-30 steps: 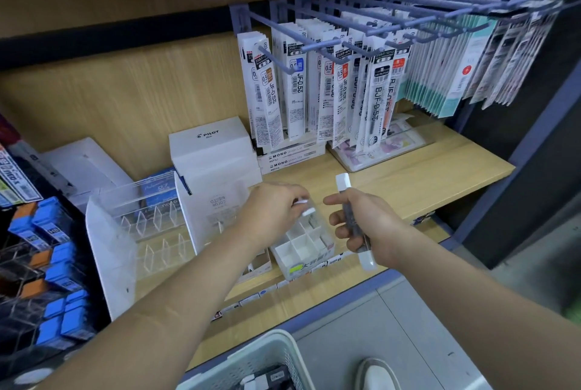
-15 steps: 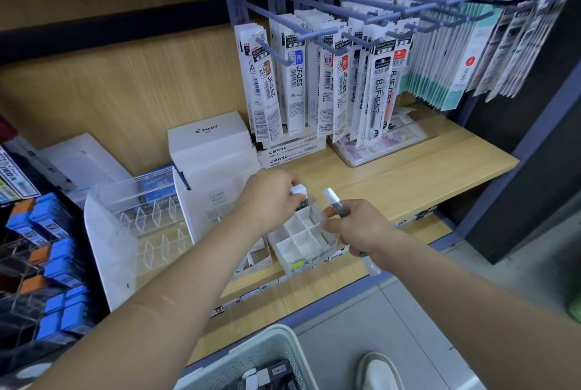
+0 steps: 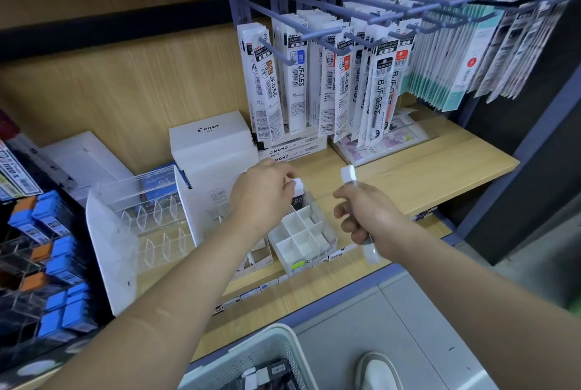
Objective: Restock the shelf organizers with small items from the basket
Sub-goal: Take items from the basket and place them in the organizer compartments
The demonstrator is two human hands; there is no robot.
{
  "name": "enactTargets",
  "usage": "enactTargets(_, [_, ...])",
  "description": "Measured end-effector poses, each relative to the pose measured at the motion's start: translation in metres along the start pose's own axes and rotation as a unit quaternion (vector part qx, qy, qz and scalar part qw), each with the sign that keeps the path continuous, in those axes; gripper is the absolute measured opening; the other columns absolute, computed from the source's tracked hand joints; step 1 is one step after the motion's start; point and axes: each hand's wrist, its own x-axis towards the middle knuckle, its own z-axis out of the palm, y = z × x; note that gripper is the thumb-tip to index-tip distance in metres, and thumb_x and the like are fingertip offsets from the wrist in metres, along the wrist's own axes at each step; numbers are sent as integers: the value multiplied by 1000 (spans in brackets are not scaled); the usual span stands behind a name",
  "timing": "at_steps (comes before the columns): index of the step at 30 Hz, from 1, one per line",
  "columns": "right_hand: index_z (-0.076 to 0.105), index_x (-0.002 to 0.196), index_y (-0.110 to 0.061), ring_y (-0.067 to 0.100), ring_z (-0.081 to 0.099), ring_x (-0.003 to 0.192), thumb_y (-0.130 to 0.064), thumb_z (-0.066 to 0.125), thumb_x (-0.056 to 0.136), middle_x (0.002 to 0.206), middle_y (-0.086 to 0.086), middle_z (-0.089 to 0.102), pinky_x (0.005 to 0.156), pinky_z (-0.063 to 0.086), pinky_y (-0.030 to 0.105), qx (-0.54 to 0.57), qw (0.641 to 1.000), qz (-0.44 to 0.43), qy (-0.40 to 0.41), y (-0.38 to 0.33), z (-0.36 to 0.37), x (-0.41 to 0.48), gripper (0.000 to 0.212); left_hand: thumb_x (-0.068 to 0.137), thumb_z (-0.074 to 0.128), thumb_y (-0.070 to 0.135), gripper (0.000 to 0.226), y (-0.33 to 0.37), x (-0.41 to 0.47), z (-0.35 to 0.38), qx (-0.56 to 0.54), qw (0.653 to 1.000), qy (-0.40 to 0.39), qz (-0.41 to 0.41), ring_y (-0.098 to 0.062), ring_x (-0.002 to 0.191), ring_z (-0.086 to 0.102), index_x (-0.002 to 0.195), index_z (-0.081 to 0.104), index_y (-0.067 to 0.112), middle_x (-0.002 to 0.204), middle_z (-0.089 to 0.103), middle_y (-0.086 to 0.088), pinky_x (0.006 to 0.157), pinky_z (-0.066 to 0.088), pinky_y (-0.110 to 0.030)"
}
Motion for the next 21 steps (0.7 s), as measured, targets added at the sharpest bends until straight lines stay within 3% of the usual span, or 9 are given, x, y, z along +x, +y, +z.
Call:
enactTargets(3, [61,102,-11,14,32,43,-20,44,94,68,6,59,39,19,18,76,995,6,-66,-9,1,-7,21,91,59,24,15,3,0,-6,-170,984,-15,-59,-4,66,58,98,72,27,86,69,11,74,50,-25])
enactTargets(5, [65,99,-10,13,28,42,-22,43,93,69,7,59,39,17,18,86,988,13,-125,-13,4,-13,26,94,57,25,14,9,-3,-14,-350,927,-74,-110,-8,60,57,99,70,26,85,70,6,64,52,-28])
enactTargets(7, [66,98,-9,12,25,42,-26,39,94,69,7,57,39,14,17,88,981,23,-171,-16,6,-16,32,94,58,27,14,15,-6,-20,-441,878,-137,-130,-11,59,55,103,68,25,83,68,1,55,48,-24])
enactTargets(14, [70,109,-5,10,24,43,-37,33,95,67,5,51,37,15,15,82,969,44,-228,-18,9,-17,51,88,65,14,12,10,-11,-21,-482,854,-132,-145,-4,52,48,95,71,22,63,59,7,48,40,-18])
enactTargets(18, [72,105,-6,11,26,45,-30,38,95,67,3,50,37,18,17,57,980,34,-185,-16,11,-16,42,92,58,18,13,9,-14,-27,-554,794,-157,-195,-12,52,52,93,68,11,63,60,-4,48,47,-19])
enactTargets(21, [67,109,-7,11,29,46,-30,42,97,68,2,53,37,19,18,34,984,30,-171,-15,12,-17,36,90,59,31,27,9,-13,-29,-521,814,-169,-191,-14,55,59,87,69,6,68,65,-12,53,51,-20])
